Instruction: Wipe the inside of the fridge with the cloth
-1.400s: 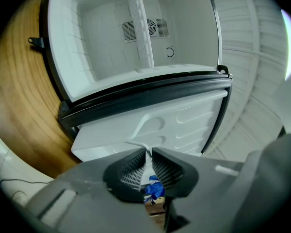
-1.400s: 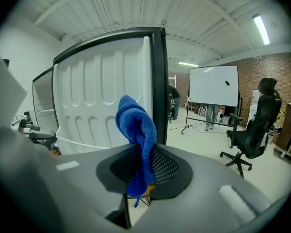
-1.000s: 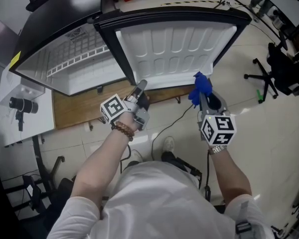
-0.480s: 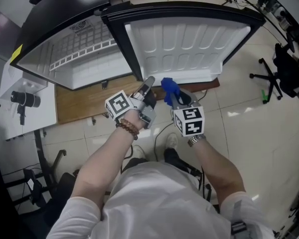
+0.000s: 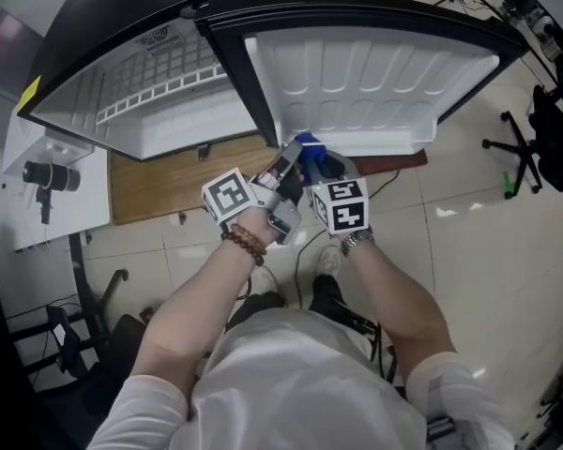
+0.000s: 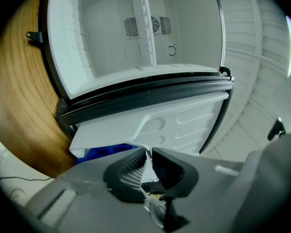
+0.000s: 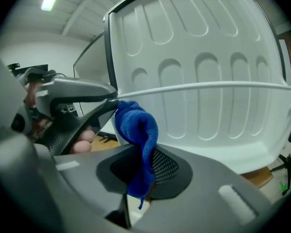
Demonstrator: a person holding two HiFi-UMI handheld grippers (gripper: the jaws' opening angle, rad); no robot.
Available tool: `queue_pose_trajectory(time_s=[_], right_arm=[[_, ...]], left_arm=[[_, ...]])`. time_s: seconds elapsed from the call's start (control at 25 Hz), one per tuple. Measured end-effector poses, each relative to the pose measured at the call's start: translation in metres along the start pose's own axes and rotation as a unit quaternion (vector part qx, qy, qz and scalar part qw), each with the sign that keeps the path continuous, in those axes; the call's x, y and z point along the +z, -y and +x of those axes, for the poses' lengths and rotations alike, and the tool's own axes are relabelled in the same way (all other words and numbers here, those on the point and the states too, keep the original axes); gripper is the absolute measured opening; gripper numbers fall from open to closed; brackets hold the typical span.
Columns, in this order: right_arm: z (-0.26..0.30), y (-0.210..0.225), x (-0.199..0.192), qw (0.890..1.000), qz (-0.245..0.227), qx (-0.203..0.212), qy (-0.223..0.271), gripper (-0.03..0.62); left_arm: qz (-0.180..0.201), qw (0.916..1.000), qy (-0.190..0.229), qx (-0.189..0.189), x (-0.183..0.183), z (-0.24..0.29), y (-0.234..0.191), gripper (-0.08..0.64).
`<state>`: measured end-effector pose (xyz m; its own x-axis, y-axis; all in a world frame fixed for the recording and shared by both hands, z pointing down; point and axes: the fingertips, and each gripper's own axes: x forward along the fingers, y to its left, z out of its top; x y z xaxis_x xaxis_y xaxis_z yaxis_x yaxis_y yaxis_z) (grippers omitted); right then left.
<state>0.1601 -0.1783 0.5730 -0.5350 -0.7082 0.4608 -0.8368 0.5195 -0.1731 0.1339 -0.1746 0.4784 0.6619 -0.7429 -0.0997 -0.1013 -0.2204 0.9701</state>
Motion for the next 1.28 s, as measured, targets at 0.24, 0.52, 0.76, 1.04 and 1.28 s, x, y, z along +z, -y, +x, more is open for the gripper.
queue_pose_trajectory(time_s=[0.24,0.52,0.76,1.04,1.28], right_arm=[[0.027,-0.005,-0.002,1.000,0.006,0.025,-0.008,0.057],[0.034,0.002,-0.003,1.000,0.013,0.020,-0.020,0.057],[0.027,0.023,-0.010,0.999,0.035,-0.007,-0.034,0.057],[0.017,0.040,-0.015,0.998,0.044,-0.026,-0.035,0.057],[0.008,0.057,-0.017,0.997,0.052,-0.043,-0.035,0.057]], left_arm=[[-0.005,1.0000,-0.002,0.003,-0.001,-0.001,-0.002,0.029],[-0.007,1.0000,-0.003,0.004,-0.001,0.000,-0.002,0.031],[-0.008,1.0000,0.000,0.004,0.000,-0.001,-0.003,0.031],[-0.011,0.9999,0.001,0.003,0.000,-0.001,-0.002,0.034],[-0.008,1.0000,0.002,0.005,0.000,-0.001,-0.003,0.034]])
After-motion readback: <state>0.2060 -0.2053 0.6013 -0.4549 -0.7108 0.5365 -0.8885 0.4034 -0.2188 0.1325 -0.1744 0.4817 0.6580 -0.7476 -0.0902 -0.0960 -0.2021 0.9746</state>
